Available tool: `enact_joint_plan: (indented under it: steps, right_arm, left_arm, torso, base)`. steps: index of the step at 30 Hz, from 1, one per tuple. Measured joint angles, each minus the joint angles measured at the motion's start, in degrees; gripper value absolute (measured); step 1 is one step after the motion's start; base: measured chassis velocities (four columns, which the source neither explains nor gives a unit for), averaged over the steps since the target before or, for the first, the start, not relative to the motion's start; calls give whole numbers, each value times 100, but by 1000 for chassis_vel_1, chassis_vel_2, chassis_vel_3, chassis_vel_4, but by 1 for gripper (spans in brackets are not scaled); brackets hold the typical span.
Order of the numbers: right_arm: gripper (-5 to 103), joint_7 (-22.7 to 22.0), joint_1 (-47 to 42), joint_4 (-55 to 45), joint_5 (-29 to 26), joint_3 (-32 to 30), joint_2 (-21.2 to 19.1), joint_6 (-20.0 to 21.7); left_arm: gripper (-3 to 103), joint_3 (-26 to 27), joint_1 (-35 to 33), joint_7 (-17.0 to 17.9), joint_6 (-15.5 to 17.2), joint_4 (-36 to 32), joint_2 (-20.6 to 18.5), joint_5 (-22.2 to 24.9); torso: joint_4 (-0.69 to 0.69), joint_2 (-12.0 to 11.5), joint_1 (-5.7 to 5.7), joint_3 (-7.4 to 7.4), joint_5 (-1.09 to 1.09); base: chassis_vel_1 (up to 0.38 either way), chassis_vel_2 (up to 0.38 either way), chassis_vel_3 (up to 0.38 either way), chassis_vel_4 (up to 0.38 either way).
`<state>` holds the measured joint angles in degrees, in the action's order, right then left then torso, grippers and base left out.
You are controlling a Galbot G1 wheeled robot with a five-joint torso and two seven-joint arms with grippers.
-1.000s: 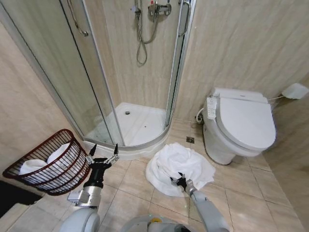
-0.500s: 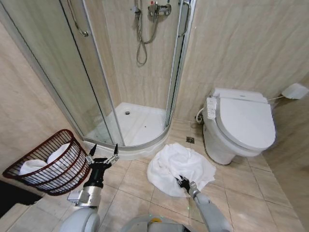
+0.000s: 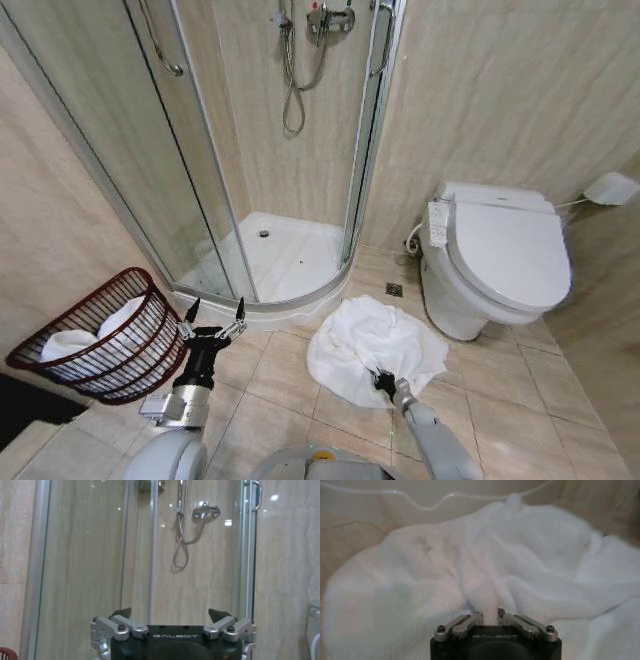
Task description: Discard the used towel into the hamper.
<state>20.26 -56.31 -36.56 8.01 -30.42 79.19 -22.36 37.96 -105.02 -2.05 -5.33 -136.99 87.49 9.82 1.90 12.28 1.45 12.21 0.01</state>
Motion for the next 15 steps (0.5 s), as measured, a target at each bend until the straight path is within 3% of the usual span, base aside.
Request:
enact_joint_plan:
  steps: [7,12,15]
  right_arm:
    - [5,-397,-480,-746,423,-836,-43,-1010]
    - [5,-539,-1137,-1961,32,-1025,-175,-1057]
    - [5,-568,-1839,-3335,-649,-1133,-243,-909]
  left_arm:
    - [100,0,0,0,0,0,0,0]
    - [100,0,0,0,0,0,0,0]
    - [100,0,1,0,0,0,0,0]
  torso:
    - [0,1,0,0,-1]
    - [-1,2,0,1,-2]
    - [1,2,0,1,-3]
  base:
    - [0,0,0,0]
    - [0,0,0,0]
    - [0,0,0,0]
